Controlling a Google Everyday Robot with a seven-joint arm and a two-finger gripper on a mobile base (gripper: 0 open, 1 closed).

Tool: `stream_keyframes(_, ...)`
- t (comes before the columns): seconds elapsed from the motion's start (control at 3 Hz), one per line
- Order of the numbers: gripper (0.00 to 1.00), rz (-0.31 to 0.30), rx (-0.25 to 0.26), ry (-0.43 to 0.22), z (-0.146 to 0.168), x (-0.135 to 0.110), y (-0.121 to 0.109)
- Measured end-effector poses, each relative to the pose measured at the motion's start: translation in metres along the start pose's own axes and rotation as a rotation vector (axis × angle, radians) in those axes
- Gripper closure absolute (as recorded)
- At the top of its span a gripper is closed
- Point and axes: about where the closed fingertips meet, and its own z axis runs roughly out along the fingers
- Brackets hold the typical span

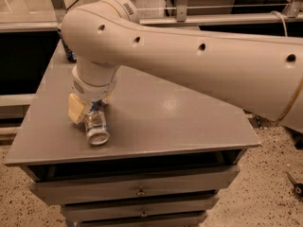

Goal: Move redbull can near pepsi can

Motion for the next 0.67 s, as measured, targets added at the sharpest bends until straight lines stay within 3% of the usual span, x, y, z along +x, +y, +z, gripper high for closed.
stream_keyframes(0.67,0.83,-0.091,0.134,-0.028,-0.031,-0.027,-0.025)
